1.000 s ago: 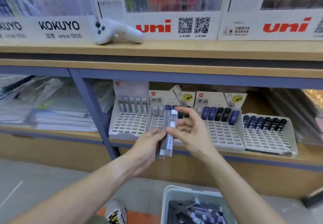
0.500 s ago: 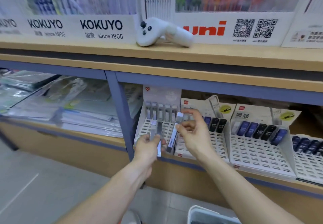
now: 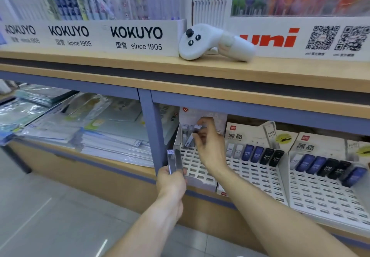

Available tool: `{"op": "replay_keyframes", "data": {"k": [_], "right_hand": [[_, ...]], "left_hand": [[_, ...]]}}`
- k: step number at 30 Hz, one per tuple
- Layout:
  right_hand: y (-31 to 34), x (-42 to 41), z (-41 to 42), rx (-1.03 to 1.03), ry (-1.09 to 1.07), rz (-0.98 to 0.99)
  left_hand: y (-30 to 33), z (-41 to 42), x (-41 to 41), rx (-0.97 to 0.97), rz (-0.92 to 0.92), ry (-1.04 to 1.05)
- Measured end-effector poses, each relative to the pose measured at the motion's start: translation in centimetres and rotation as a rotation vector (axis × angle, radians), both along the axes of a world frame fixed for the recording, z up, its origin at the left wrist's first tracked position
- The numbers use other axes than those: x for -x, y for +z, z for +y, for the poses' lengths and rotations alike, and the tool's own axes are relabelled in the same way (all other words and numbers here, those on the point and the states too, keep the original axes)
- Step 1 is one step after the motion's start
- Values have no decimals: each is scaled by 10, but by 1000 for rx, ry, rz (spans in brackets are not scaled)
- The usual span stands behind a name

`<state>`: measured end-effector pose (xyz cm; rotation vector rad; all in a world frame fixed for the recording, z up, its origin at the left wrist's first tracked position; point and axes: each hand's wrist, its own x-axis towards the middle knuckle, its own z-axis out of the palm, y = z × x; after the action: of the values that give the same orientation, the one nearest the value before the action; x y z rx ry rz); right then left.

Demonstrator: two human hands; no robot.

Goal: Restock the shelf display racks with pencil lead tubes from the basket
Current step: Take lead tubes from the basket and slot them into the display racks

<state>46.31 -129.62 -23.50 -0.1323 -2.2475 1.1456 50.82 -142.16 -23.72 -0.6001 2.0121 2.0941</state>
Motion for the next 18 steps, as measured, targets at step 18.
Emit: {"op": "replay_keyframes", "data": {"k": [18], "right_hand": [[6, 22, 0, -290, 100, 5]], "left_hand": [[9, 1, 11, -77, -37, -10]]}}
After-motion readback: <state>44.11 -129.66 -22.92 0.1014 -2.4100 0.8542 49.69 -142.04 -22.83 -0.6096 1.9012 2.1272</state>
